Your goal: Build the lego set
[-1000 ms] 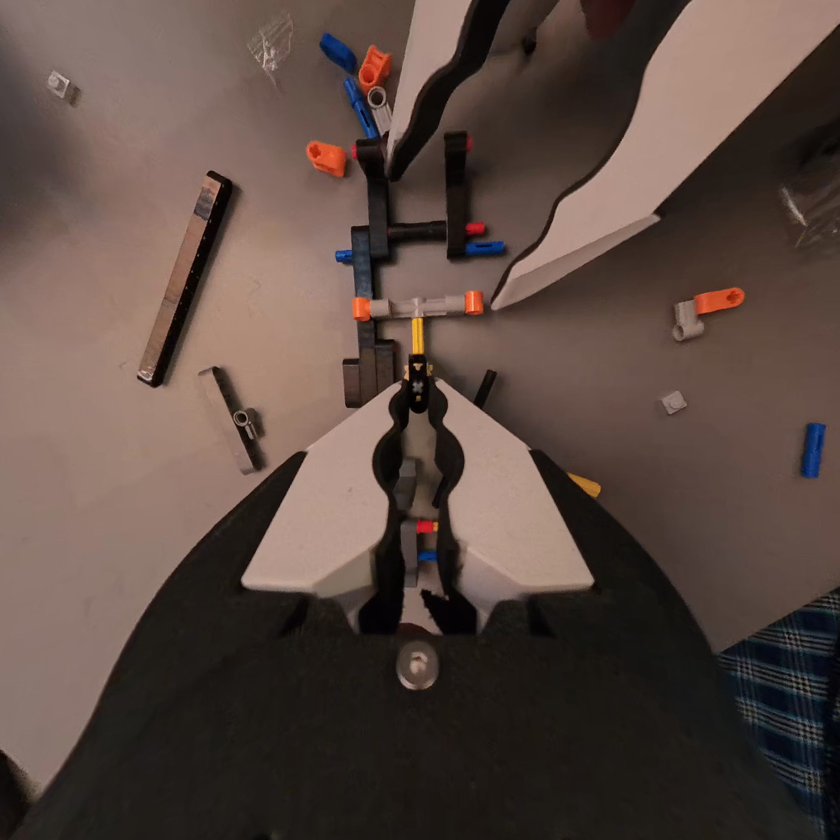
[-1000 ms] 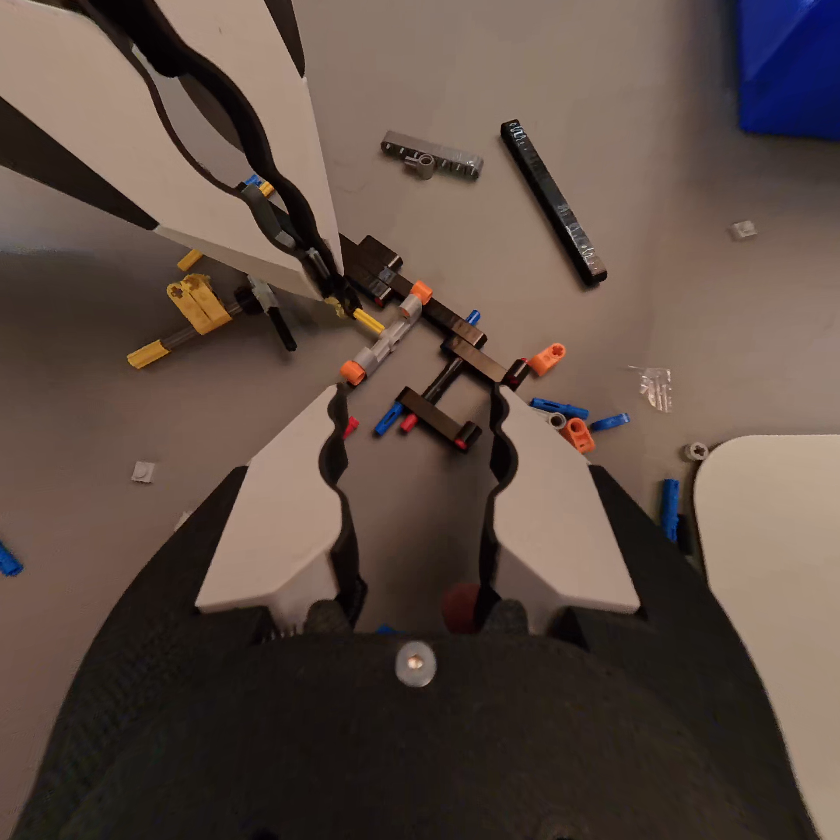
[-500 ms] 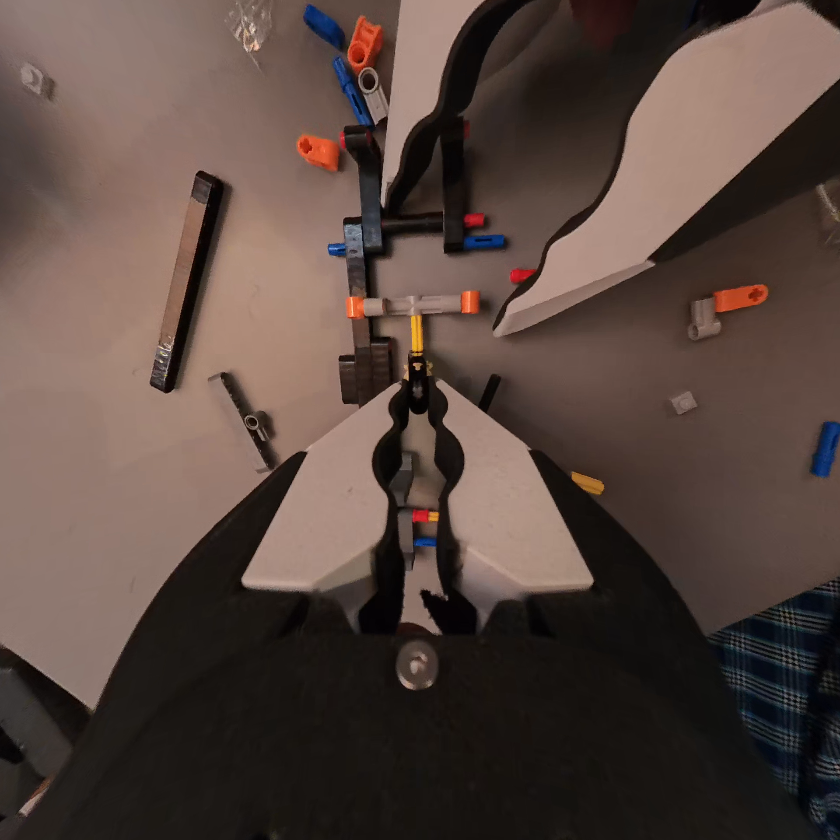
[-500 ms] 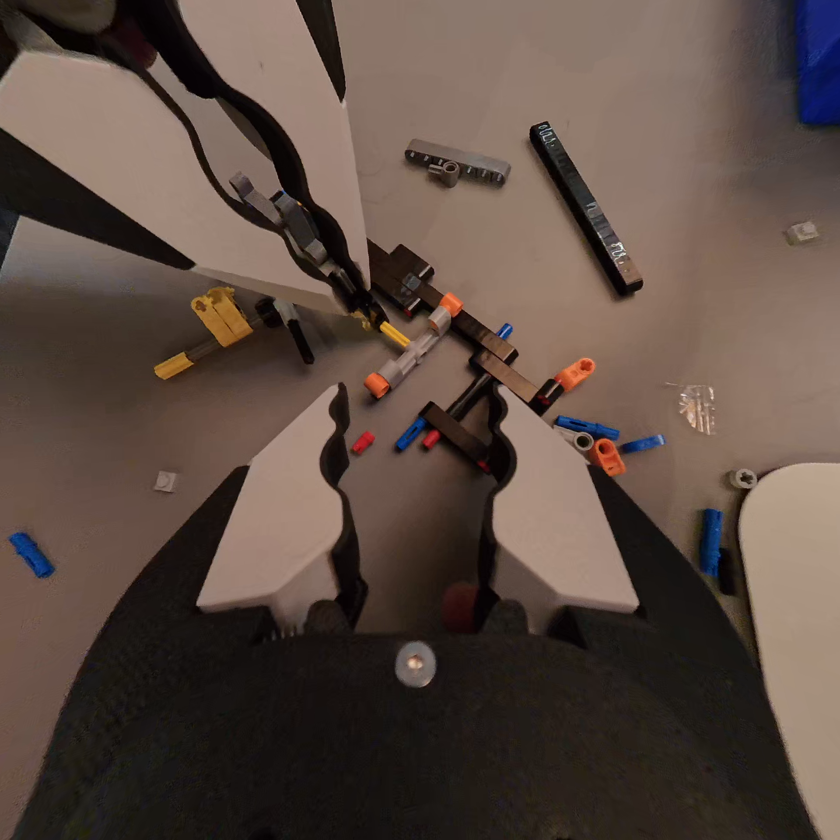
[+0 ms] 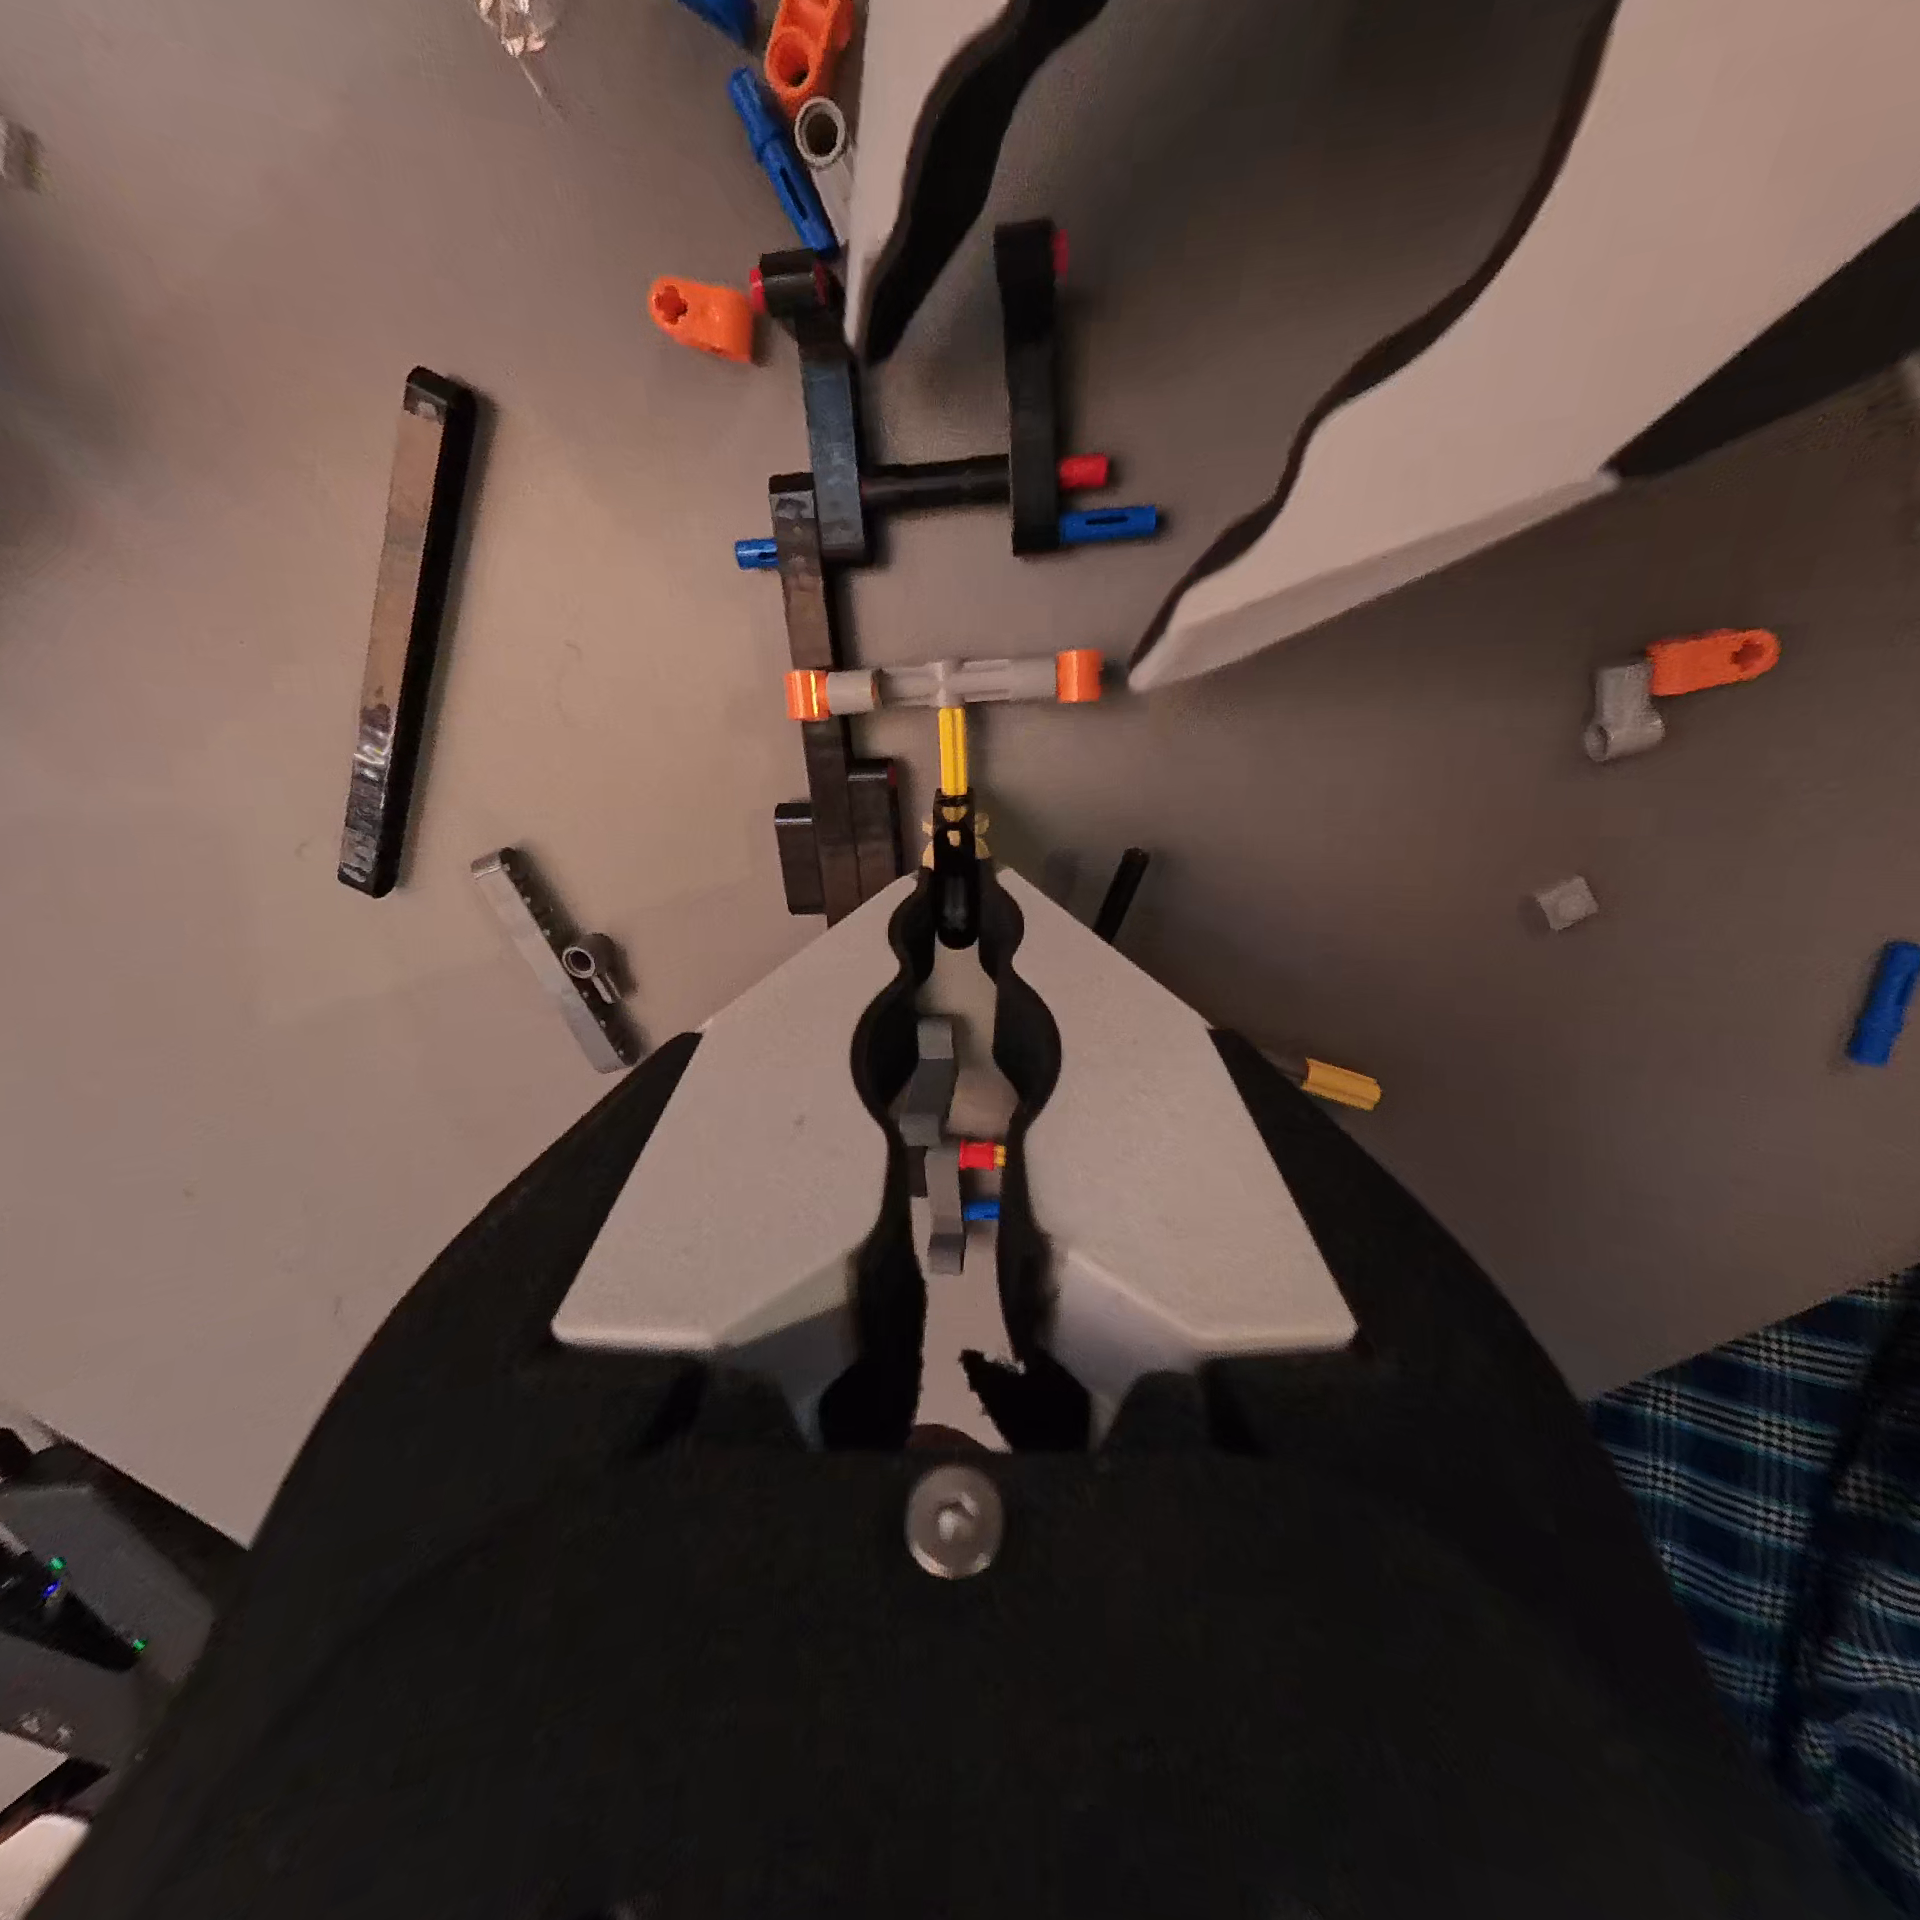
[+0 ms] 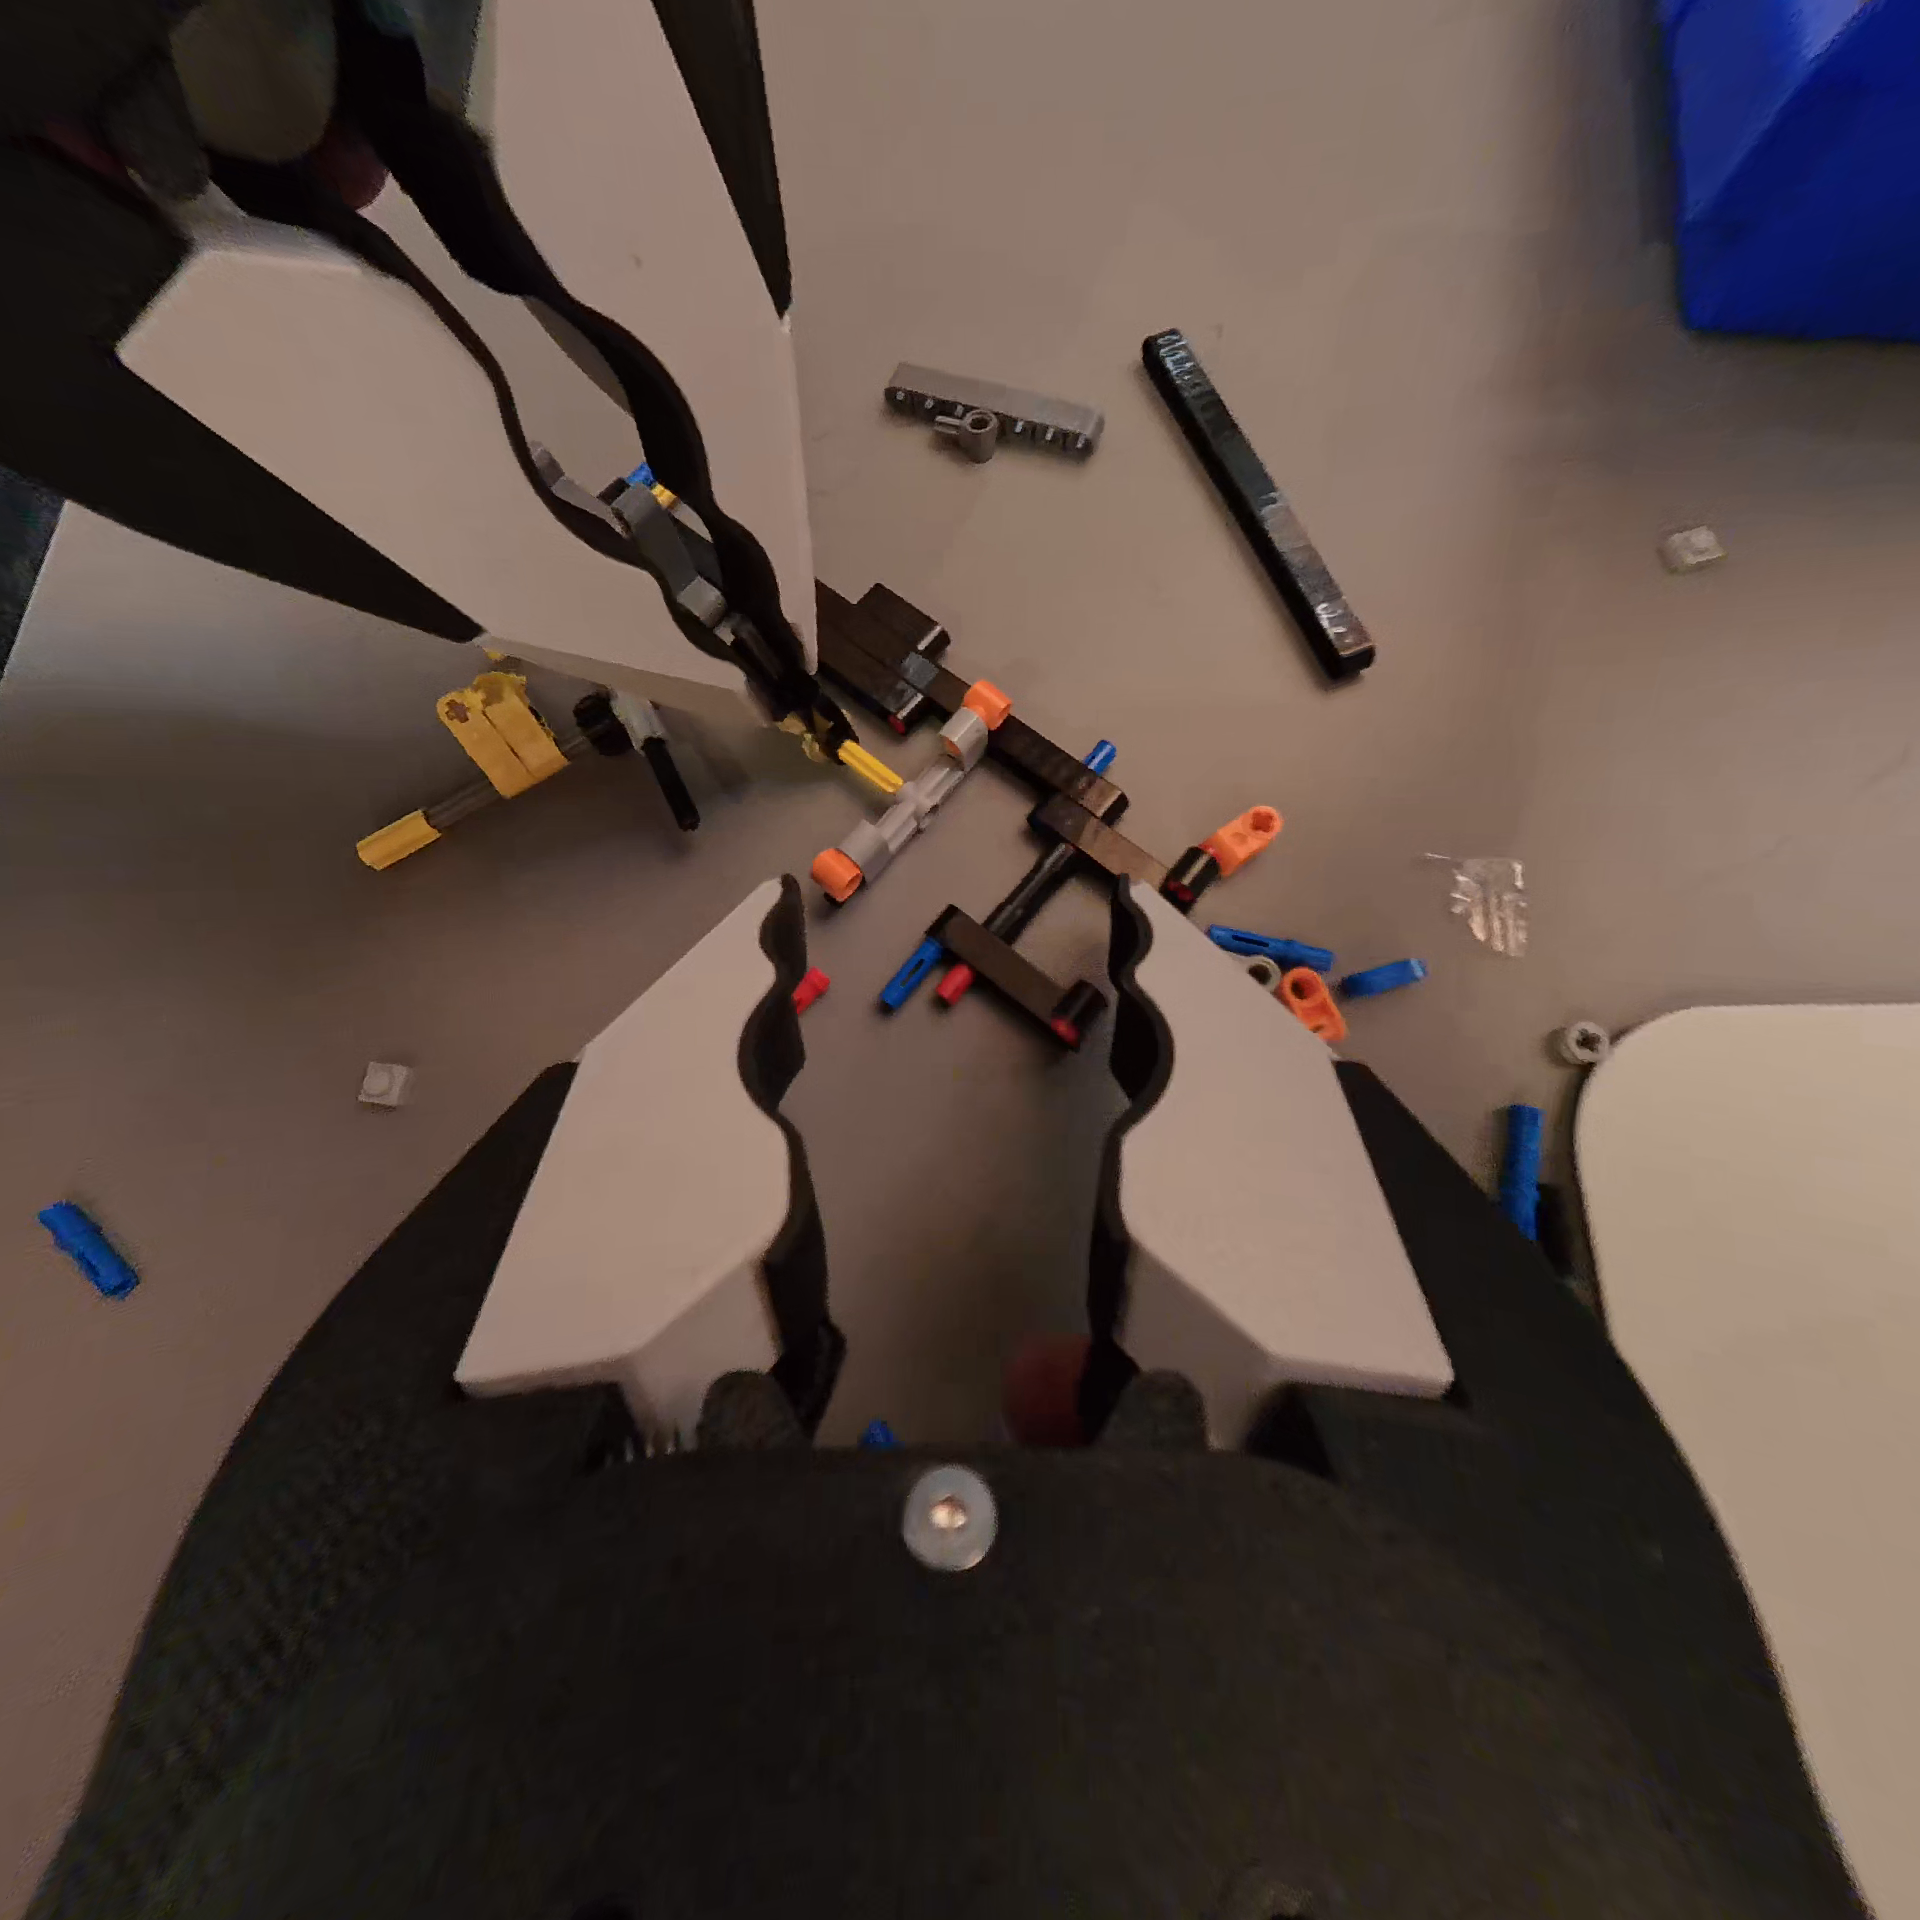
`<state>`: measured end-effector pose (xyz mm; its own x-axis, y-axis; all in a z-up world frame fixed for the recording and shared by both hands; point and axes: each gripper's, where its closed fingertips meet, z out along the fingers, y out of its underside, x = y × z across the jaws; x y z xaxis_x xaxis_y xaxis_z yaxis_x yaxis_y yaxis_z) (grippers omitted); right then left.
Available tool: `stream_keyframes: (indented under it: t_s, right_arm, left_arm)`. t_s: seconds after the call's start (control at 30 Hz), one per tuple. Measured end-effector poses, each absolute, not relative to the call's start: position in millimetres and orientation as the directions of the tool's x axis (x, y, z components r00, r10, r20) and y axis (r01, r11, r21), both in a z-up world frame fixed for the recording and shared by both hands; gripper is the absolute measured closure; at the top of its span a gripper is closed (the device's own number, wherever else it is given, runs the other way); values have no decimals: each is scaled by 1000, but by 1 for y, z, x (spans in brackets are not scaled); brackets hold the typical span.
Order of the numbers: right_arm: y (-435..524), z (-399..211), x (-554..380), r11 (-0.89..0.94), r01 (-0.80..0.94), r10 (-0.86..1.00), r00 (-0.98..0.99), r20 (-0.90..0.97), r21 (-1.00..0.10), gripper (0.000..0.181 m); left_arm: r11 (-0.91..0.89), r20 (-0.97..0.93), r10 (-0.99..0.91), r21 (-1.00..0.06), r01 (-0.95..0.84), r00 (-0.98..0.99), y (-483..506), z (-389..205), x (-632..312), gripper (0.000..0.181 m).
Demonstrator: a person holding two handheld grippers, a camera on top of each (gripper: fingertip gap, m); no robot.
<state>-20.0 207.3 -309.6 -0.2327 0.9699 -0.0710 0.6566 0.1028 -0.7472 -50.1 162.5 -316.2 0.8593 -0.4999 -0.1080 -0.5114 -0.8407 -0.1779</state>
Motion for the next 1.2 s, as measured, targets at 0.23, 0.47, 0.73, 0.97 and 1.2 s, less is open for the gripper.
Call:
stream_keyframes:
  t_s: [0.23,0.47,0.73,0.97,1.2]
  right_arm:
    - [229,-313,-9,42,692,992,-116,-54,-721,154]
    - [234,-315,-13,17,679,997,-65,-38,-734,174]
    - [235,-304,-16,5,637,998,-51,-36,-771,175]
    - [236,-302,-17,8,631,999,-47,-27,-776,175]
    - [237,-304,-18,-6,625,999,-34,-34,-781,175]
  left_arm:
    - [-844,-99,-489,-197,-499,867,163,-316,-49,176]
    - [-845,-95,-481,-216,-490,872,163,-317,-48,176]
    - [-858,-84,-456,-224,-462,886,160,-317,-52,177]
    - [-861,-38,-435,-275,-428,899,161,-316,-48,177]
    - [-862,7,-411,-328,-386,912,161,-313,-44,177]
